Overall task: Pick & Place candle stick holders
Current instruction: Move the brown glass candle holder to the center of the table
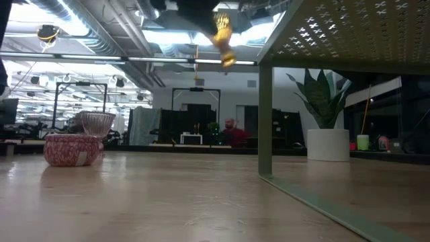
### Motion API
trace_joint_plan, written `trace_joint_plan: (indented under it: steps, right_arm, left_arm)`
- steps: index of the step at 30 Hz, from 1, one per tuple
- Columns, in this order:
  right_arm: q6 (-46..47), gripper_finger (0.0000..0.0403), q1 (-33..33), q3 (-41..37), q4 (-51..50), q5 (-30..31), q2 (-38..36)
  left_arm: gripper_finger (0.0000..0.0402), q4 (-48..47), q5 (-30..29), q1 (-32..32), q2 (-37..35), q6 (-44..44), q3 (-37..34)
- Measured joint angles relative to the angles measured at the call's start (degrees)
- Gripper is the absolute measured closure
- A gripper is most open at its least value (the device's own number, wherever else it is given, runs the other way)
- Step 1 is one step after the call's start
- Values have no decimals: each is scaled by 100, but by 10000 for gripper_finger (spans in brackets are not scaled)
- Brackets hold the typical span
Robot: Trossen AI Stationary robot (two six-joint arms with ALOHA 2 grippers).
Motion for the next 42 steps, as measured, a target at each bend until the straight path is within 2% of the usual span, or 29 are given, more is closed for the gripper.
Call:
trace_joint_plan:
  steps: [5, 16, 22, 27, 30, 33, 39, 42]
  right_arm:
    - [0, 20, 0, 0, 1, 0, 2]
    - [-2, 20, 0, 0, 0, 0, 2]
    - [-2, 20, 0, 0, 1, -2, 2]
    - [-2, 20, 2, 0, -1, 0, 2]
    - [-2, 20, 0, 0, -1, -2, 2]
    - [-2, 20, 0, 0, 0, -1, 2]
    - [-2, 20, 2, 0, 1, -1, 2]
    - [-2, 20, 2, 0, 1, -1, 2]
  left_arm:
    - [381, -517, -44, -719, 598, -344, 803]
    - [381, -609, -178, -1882, 1504, -561, 2220]
    - [381, -688, -225, -2123, 1954, -549, 2764]
    - [381, -964, -14, -2206, 2530, -658, 3241]
    - [381, -962, -141, -2169, 2857, -800, 3674]
    - [381, -689, -210, -2132, 2972, -1127, 3637]
    - [381, -846, -219, -2108, 3043, -2011, 3637]
    - [379, -920, -22, -2153, 3052, -2260, 3635]
